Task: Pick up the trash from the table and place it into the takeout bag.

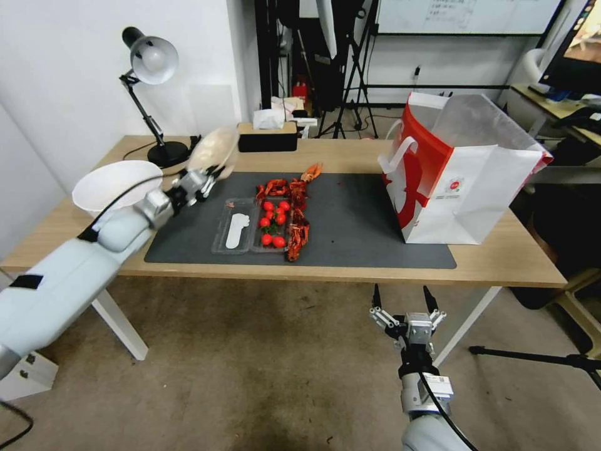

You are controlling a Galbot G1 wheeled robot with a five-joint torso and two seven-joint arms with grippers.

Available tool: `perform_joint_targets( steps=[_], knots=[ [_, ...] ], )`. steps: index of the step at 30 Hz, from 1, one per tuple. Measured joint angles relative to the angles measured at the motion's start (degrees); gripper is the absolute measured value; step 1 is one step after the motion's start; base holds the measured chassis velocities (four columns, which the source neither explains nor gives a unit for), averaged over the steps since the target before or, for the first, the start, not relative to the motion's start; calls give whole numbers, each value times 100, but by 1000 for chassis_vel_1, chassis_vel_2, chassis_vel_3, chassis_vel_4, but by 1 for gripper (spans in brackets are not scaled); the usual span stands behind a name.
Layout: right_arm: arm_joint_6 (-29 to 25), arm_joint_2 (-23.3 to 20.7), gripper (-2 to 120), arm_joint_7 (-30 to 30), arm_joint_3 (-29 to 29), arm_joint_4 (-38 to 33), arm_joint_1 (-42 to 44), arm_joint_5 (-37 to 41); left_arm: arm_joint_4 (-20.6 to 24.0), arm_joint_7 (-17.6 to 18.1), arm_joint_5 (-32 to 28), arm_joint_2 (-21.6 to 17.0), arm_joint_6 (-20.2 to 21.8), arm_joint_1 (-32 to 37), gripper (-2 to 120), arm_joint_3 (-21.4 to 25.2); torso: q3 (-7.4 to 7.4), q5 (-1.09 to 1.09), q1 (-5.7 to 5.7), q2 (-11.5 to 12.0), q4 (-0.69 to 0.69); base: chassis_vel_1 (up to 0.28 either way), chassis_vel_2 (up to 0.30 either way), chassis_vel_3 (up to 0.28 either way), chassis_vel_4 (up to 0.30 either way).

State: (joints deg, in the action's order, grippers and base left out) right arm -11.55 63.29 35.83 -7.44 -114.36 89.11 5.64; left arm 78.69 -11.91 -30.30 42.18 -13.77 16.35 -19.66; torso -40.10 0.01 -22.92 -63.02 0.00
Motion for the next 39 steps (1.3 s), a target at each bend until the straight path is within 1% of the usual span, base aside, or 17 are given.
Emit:
perform_joint_targets(
  steps=[4, 5, 8, 9, 12, 14, 17, 18, 22, 25, 26, 29, 30, 33, 34, 38, 39],
  knots=[
    [4, 18, 100, 0, -35, -4, 23, -1, 165, 70, -416, 386, 154, -693, 0, -614, 0, 0, 1, 0, -1, 0, 0, 0, 0],
    [4, 18, 100, 0, -35, -4, 23, -1, 165, 70, -416, 386, 154, -693, 0, -614, 0, 0, 1, 0, -1, 0, 0, 0, 0],
    [10, 20, 100, 0, -65, -32, 37, -4, 285, 205, -710, 736, 308, -1207, 0, -1044, 0, 0, 1, 0, -1, 0, 0, 0, 0],
    [10, 20, 100, 0, -65, -32, 37, -4, 285, 205, -710, 736, 308, -1207, 0, -1044, 0, 0, 1, 0, -1, 0, 0, 0, 0],
    [23, 26, 100, 0, -80, -56, 39, -8, 312, 274, -1046, 1083, 416, -1697, 0, -1375, -1, 2, 1, 0, -2, 0, 0, 0, 0],
    [27, 28, 100, 0, -81, -61, 39, -10, 315, 289, -1140, 1151, 446, -1787, 0, -1433, -1, 2, 1, 0, -1, 0, 0, 0, 0],
    [38, 35, 100, 0, -82, -80, 37, -16, 370, 392, -1692, 1458, 541, -2142, 0, -1691, 0, 0, 1, 0, 1, 0, 0, 0, 0],
    [38, 35, 100, 0, -82, -80, 37, -16, 370, 392, -1692, 1458, 541, -2142, 0, -1691, 0, 0, 1, 0, 1, 0, 0, 0, 0],
    [51, 39, 100, 2, -88, -102, 41, -16, 450, 543, -2226, 1770, 615, -2366, 0, -1799, 0, 1, 1, 0, 0, 0, 0, 0, 0],
    [52, 39, 100, 6, -104, -111, 48, -17, 477, 625, -2654, 2101, 638, -2564, 0, -1874, -1, 0, 1, 0, 1, 0, 0, 0, 0],
    [52, 39, 100, 6, -104, -111, 48, -17, 477, 625, -2654, 2101, 638, -2564, 0, -1874, -1, 0, 1, 0, 1, 0, 0, 0, 0],
    [53, 46, 100, 10, -114, -111, 52, -19, 456, 756, -3063, 2526, 634, -2736, 0, -1971, 0, 1, 1, 0, 1, 0, 0, 0, 0],
    [53, 46, 100, 10, -114, -111, 52, -19, 456, 756, -3063, 2526, 634, -2736, 0, -1971, 0, 1, 1, 0, 1, 0, 0, 0, 0],
    [53, 55, 100, 13, -122, -112, 59, -20, 264, 823, -3253, 3006, 627, -2807, 0, -2041, 0, 1, 1, 0, -1, 0, 0, 0, 0],
    [53, 55, 100, 13, -122, -112, 59, -20, 264, 823, -3253, 3006, 627, -2807, 0, -2041, 0, 1, 1, 0, -1, 0, 0, 0, 0],
    [48, 50, 100, 16, -187, -112, 65, -20, -123, 817, -3388, 3570, 609, -2851, 0, -2106, -1, 0, 1, 0, -1, 0, 0, 0, 0],
    [48, 50, 100, 16, -187, -112, 65, -20, -123, 817, -3388, 3570, 609, -2851, 0, -2106, -1, 0, 1, 0, -1, 0, 0, 0, 0]
  ],
)
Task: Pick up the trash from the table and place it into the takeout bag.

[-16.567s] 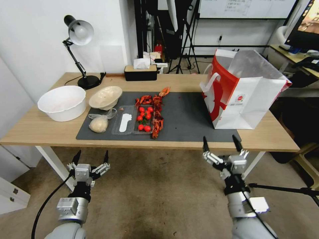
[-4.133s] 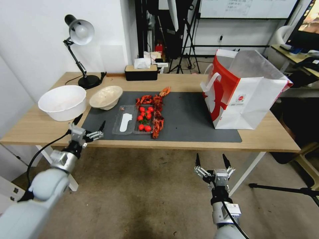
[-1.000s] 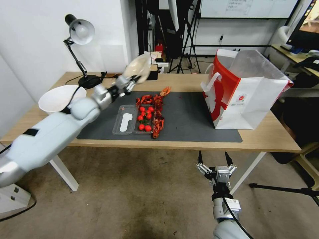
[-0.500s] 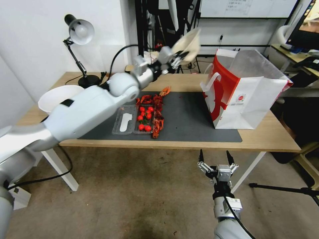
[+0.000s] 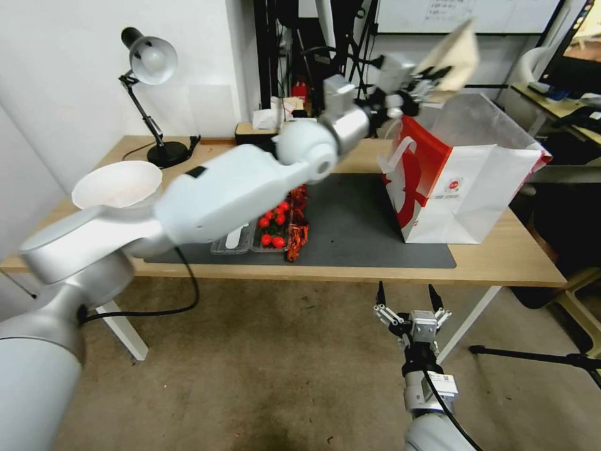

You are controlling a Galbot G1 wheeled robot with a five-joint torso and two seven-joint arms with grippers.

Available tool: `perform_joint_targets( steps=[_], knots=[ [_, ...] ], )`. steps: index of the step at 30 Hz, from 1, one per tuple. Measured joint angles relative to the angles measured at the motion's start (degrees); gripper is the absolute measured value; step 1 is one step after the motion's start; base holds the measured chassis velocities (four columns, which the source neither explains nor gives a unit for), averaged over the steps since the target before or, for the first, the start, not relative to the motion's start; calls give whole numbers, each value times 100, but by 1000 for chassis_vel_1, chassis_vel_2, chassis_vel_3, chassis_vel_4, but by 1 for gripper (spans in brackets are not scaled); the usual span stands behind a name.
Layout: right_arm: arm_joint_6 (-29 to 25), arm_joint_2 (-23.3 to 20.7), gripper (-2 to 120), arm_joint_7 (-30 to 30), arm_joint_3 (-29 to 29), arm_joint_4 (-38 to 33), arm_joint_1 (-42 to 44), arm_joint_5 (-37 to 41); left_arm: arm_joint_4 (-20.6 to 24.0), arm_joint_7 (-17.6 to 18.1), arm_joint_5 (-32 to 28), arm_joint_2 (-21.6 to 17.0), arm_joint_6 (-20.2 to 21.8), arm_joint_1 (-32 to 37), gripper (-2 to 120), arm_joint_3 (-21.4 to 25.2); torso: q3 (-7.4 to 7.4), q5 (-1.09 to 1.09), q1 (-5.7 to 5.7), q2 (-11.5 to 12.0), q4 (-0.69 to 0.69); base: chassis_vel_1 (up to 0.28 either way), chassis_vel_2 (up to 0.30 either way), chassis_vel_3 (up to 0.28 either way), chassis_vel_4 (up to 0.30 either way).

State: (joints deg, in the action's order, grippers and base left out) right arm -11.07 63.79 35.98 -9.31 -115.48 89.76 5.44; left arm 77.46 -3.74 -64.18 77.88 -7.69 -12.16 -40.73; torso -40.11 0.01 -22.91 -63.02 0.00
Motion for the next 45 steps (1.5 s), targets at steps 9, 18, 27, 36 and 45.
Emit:
perform_joint_targets(
  steps=[9, 18, 27, 36, 45],
  knots=[
    [-8, 3, 100, 3, -41, -19, 0, 11, -670, -130, -231, 637, -12, -21, 0, -140, 0, 0, -1, 0, 1, 0, 0, 0, 0],
    [-26, 27, 100, 7, -57, -9, -9, 20, -1035, -109, -457, 992, -11, 44, 0, -180, 0, -1, 0, -1, 1, 0, 0, 0, 0],
    [-43, 50, 100, 12, -78, -3, 10, 22, -1557, -148, -359, 1345, -6, 78, 3, -229, 0, 0, 0, -1, 1, 0, 0, 0, 0],
    [-62, 52, 100, 13, -145, -28, 79, 25, -1552, -115, -327, 1313, 3, 108, 36, -233, 0, -1, 0, -1, 1, 0, 0, 0, 0],
    [-63, 63, 100, 12, -147, -31, 61, 26, -1334, 64, -359, 1157, 29, 156, 68, 50, 0, -2, 0, -1, 0, 0, 0, 0, 0]
  ],
)
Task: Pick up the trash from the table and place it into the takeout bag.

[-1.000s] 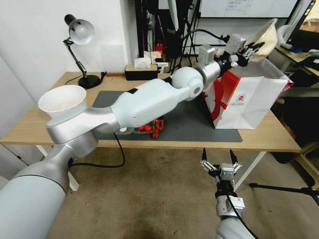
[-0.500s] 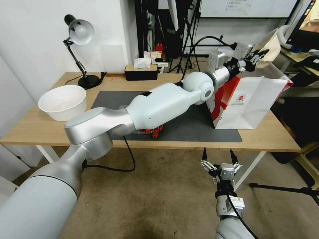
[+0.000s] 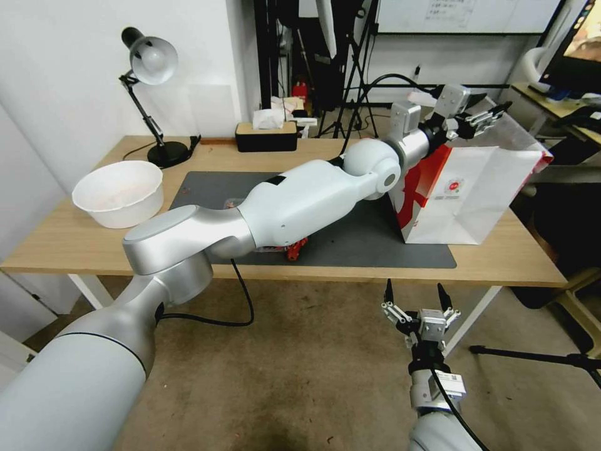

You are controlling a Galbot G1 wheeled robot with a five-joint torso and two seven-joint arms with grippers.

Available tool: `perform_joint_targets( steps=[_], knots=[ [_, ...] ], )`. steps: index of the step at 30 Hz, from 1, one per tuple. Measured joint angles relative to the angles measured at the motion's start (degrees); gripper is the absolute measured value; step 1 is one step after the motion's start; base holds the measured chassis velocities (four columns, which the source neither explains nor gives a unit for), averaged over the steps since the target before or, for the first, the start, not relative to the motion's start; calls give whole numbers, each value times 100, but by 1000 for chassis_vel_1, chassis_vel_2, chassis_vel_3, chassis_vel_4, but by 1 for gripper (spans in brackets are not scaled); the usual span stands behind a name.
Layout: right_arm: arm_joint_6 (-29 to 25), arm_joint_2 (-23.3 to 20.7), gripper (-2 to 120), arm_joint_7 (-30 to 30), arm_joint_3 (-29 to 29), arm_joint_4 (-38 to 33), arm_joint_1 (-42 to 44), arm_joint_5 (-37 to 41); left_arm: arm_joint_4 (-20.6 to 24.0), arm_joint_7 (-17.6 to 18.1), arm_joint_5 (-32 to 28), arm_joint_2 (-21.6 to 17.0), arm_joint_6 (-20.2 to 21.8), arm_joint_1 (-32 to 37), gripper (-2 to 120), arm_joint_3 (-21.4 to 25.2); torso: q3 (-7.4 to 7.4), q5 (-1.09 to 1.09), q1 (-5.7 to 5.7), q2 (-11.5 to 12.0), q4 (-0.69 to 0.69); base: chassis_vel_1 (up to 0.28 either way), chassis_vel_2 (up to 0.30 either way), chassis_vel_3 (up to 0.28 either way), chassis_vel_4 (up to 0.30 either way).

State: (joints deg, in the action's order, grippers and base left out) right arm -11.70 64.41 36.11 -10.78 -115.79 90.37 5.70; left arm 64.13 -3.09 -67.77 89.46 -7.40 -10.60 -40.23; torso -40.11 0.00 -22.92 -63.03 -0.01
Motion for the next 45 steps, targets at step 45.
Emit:
perform_joint_targets(
  steps=[45],
  knots=[
    [4, -52, 100, -9, 181, 54, -90, -10, 4024, 664, 673, -4309, 268, 4568, 100, 3413, 0, -2, 0, 1, 1, 0, 0, 0, 0]
  ],
)
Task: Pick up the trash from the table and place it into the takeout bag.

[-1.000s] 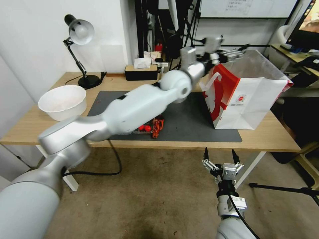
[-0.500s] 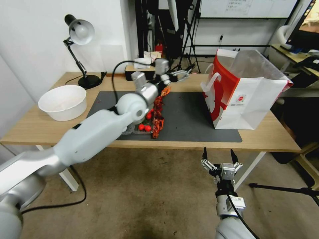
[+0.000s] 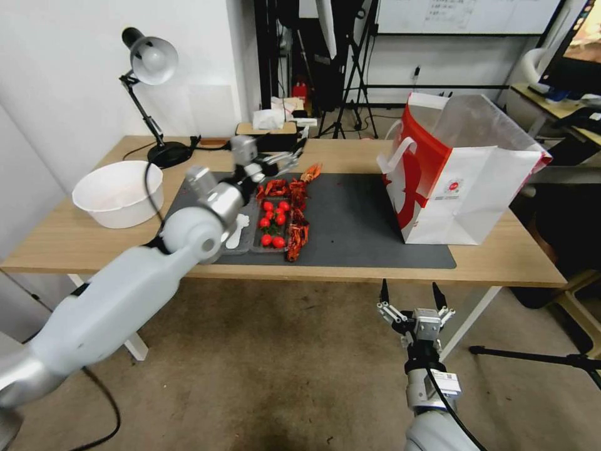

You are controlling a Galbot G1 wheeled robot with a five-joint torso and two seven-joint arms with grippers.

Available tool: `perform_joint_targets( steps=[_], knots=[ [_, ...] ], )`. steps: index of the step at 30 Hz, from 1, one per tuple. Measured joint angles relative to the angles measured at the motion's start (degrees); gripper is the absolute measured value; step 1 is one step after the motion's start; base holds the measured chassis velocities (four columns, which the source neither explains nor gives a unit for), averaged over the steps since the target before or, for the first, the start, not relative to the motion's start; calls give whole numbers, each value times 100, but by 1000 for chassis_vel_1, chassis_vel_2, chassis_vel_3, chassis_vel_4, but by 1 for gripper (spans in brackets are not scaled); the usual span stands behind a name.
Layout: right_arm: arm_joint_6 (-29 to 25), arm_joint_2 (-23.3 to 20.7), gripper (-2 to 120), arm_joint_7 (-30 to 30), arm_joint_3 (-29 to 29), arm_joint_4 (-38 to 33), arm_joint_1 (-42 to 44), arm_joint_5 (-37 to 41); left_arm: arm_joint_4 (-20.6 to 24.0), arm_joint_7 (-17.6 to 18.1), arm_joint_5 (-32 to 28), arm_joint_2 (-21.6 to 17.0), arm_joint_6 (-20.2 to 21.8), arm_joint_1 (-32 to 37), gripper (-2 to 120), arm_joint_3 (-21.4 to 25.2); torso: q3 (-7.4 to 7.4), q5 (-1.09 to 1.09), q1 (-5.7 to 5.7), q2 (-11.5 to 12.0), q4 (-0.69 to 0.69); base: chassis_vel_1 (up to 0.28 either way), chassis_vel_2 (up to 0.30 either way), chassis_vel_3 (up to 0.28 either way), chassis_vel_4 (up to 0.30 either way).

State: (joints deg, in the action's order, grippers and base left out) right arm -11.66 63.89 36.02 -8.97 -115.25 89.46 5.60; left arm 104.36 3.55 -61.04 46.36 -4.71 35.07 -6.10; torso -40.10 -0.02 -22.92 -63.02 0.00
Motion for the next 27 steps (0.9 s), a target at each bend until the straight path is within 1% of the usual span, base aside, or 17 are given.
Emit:
perform_joint_targets(
  steps=[2, 3, 4, 5, 6, 8, 9, 11, 12, 13, 16, 17, 18, 21, 22, 26, 27],
  knots=[
    [0, -2, 100, 0, 7, 0, 0, -3, 123, -11, 93, -53, 5, 356, 100, 312, 0, 2, 0, 0, -1, 0, 0, 0, 0],
    [-1, -2, 100, 0, 13, 0, 0, -5, 214, -18, 182, -62, 20, 628, 100, 578, 0, 2, 0, 0, -1, 0, 0, 0, 0],
    [-1, -2, 100, 0, 13, 0, 0, -5, 214, -18, 182, -62, 20, 628, 100, 578, 0, 2, 0, 0, -1, 0, 0, 0, 0],
    [-1, -2, 100, 0, 15, 0, -2, -5, 268, -25, 249, -66, 23, 797, 100, 746, 0, 1, 0, 0, -1, 0, 0, 0, 0],
    [-1, -3, 100, -1, 20, 0, -7, -5, 343, -35, 380, -69, 22, 1054, 100, 994, 0, 2, 0, 0, -1, 0, 0, 0, 0],
    [-2, -3, 100, -2, 30, 3, -22, -6, 453, -44, 602, -83, -51, 1501, 100, 1335, 0, 2, 1, 0, 0, 0, 0, 0, 0],
    [-2, -3, 100, -2, 30, 3, -22, -6, 453, -44, 602, -83, -51, 1501, 100, 1335, 0, 2, 1, 0, 0, 0, 0, 0, 0],
    [-3, -4, 100, -3, 59, 35, -55, -7, 567, -44, 942, -48, -137, 2052, 100, 1722, 0, 4, 0, 0, -1, 0, 0, 0, 0],
    [-3, -4, 100, -4, 72, 44, -65, -7, 612, -38, 1029, -25, -139, 2202, 100, 1818, 0, 2, 0, 0, 1, 0, 0, 0, 0],
    [-3, -4, 100, -4, 72, 44, -65, -7, 612, -38, 1029, -25, -139, 2202, 100, 1818, 0, 2, 0, 0, 1, 0, 0, 0, 0],
    [-3, -3, 100, -4, 118, 80, -107, -9, 810, 66, 1636, 173, -141, 2824, 100, 2218, 0, 3, 0, 0, 0, 0, 0, 0, 0],
    [-3, -4, 100, -5, 121, 87, -113, -10, 848, 101, 1823, 243, -149, 2961, 100, 2301, 0, 0, 0, 0, -1, 0, 0, 0, 0],
    [-3, -4, 100, -5, 121, 87, -113, -10, 848, 101, 1823, 243, -149, 2961, 100, 2301, 0, 0, 0, 0, -1, 0, 0, 0, 0],
    [-3, -10, 100, -4, 130, 91, -117, -11, 930, 129, 2385, 456, -244, 3317, 100, 2590, 0, 1, 0, 0, -1, 0, 0, 0, 0],
    [-3, -10, 100, -4, 130, 91, -117, -11, 930, 129, 2385, 456, -244, 3317, 100, 2590, 0, 1, 0, 0, -1, 0, 0, 0, 0],
    [-3, -2, 100, -3, 138, 90, -97, -12, 1127, 129, 2785, 623, -300, 3782, 100, 2953, 0, 3, 0, 0, -1, 0, 0, 0, 0],
    [-3, -2, 100, -3, 138, 90, -97, -12, 1127, 129, 2785, 623, -300, 3782, 100, 2953, 0, 3, 0, 0, -1, 0, 0, 0, 0]
  ],
)
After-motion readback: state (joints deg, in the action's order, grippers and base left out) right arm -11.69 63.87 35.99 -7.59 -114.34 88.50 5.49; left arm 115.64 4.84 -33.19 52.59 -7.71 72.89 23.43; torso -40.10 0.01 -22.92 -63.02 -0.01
